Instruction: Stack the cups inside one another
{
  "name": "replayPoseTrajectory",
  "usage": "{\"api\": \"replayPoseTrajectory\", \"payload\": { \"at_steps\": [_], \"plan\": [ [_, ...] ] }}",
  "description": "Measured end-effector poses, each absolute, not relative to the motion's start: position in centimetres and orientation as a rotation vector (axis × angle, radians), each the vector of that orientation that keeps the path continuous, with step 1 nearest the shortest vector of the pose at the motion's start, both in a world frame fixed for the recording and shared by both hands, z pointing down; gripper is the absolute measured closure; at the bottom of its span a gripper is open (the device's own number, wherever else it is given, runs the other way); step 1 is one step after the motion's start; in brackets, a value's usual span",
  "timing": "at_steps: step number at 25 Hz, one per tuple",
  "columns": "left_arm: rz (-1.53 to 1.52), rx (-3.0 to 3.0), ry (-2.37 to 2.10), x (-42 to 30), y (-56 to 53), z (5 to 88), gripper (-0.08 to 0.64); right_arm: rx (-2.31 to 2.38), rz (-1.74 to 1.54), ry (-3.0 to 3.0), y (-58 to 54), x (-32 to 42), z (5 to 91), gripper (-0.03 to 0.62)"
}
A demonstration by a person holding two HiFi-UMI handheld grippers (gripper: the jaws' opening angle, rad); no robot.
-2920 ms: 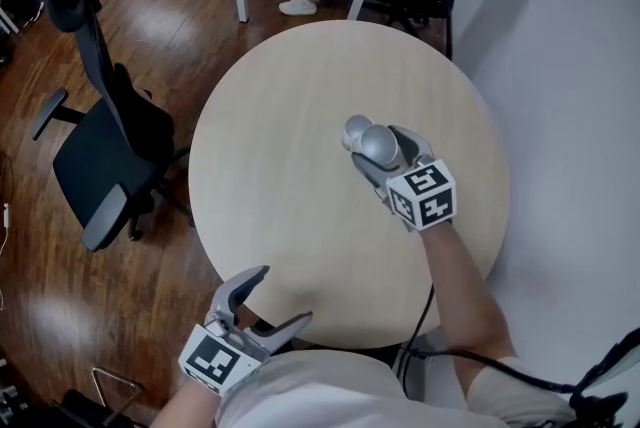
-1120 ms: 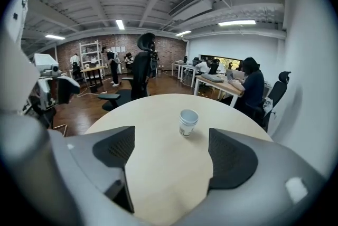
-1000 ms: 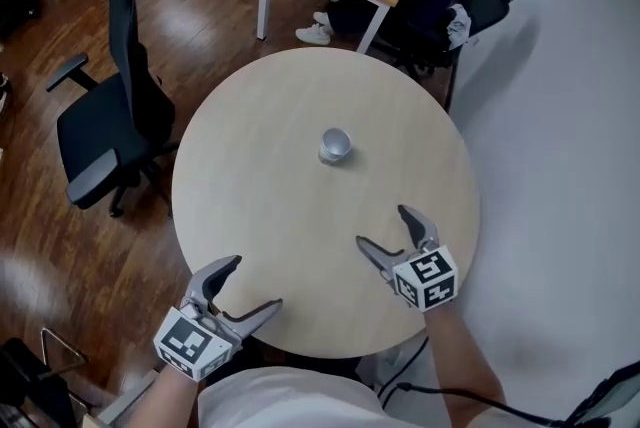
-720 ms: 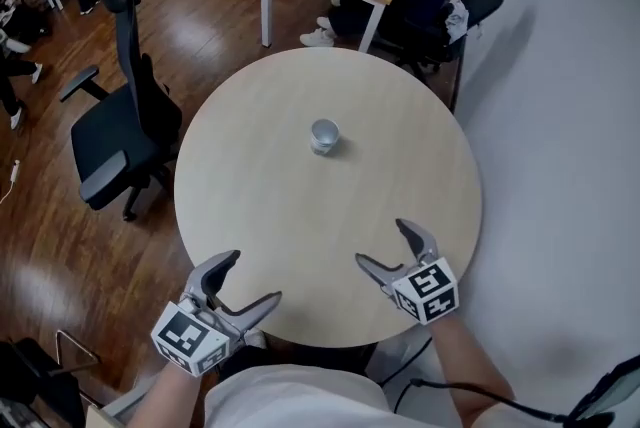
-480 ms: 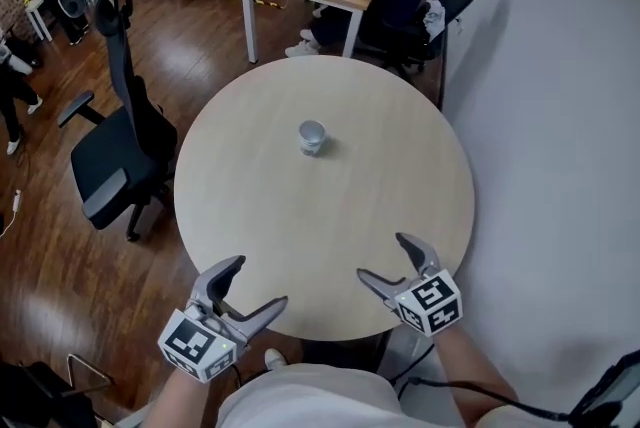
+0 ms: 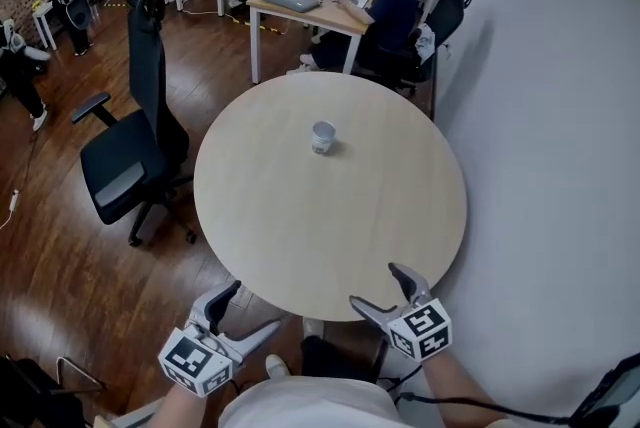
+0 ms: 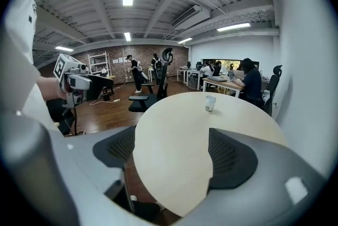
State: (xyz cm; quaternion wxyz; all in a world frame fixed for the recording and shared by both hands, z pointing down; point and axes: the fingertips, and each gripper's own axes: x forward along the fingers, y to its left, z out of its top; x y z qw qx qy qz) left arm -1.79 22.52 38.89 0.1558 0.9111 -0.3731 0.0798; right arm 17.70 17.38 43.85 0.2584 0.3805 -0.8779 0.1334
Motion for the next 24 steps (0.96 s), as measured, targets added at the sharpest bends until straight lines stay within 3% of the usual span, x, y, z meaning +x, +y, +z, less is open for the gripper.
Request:
{"api": "replayPoseTrajectory", "payload": {
  "at_steps": [24],
  "plan": [
    [0.165, 2.608, -1.123, -6.8, 33.2, 40.0, 0.150, 0.954, 0.217, -2.374, 27.0, 12.7, 41.8, 0.164]
  ]
}}
